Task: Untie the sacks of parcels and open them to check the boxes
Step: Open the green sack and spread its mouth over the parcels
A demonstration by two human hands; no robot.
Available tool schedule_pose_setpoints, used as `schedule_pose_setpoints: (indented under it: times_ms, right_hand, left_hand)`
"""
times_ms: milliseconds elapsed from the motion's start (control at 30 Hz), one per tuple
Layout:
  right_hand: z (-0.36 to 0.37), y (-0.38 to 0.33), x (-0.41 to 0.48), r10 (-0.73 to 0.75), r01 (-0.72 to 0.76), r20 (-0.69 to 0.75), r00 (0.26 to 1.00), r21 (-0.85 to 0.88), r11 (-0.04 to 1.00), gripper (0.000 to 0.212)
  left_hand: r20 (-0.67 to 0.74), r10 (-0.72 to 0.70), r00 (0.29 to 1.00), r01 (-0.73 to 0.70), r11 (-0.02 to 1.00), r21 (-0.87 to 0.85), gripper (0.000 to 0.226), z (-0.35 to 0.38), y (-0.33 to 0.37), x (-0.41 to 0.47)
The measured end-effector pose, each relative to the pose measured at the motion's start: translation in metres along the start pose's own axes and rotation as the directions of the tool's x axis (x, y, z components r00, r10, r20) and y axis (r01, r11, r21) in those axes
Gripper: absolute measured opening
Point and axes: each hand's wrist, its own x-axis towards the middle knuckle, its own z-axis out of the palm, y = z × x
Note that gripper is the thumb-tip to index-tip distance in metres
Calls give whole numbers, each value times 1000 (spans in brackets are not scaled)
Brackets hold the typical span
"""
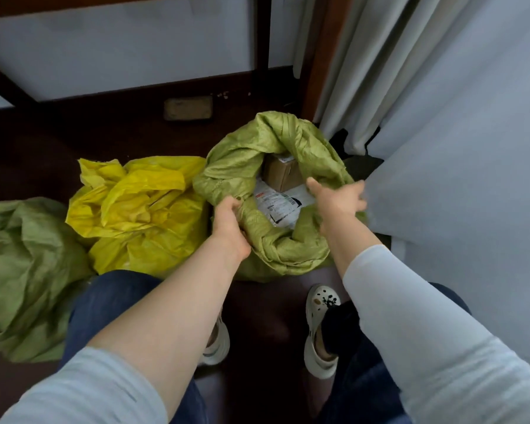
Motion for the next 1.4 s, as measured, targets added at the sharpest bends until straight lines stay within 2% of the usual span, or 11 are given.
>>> schedule_pose_setpoints:
  times_ms: [133,233,367,467,567,633,833,933,1100,1233,1400]
  right_hand:
    - [-13,9,28,216,-208,23,976,384,899,27]
    - [-45,12,40,155,-185,-127,980,-267,946,36]
    - [-60,9,63,153,-123,-119,981,230,965,39]
    - [-38,-6,59,-250,178,-311,917,-240,954,45]
    - [2,-23,35,-797,671,98,596,-605,429,66]
    - [36,-29,31,-779,739,435,452,-671,53,85]
    - [105,-58,60,-583,708,644,496,-688,-159,83]
    - [108,-72,69,-473,732,681,559,-673,-106,34]
    - [82,-93,82,-404,827,725,558,-445,343,28]
    - [55,-111,90,-255,618,693,675,-340,709,54]
    - [46,-113,102,-379,672,569,730,-496,550,59]
  left_hand:
    - [-167,102,981,-73,982,175,73,-11,10,7]
    - [-209,25,978,-12,998,67,47,-34,21,15]
    - [-270,-1,963,71,965,251,46,-48,28,17]
    - [-401,314,861,-57,842,537,71,-43,33,23]
    - [-373,644,668,-67,551,832,81,-27,41,16]
    - [-254,799,545,-167,401,901,75,-16,46,9]
    - [258,879,400,-452,-56,890,86,4,46,11]
    - [276,790,547,-412,-33,911,116,16,49,25]
    - [215,665,715,-297,10,955,132,31,54,52]
    - [268,517,813,-373,111,921,67,37,55,71]
    - [239,298,924,-373,572,730,39,34,70,68]
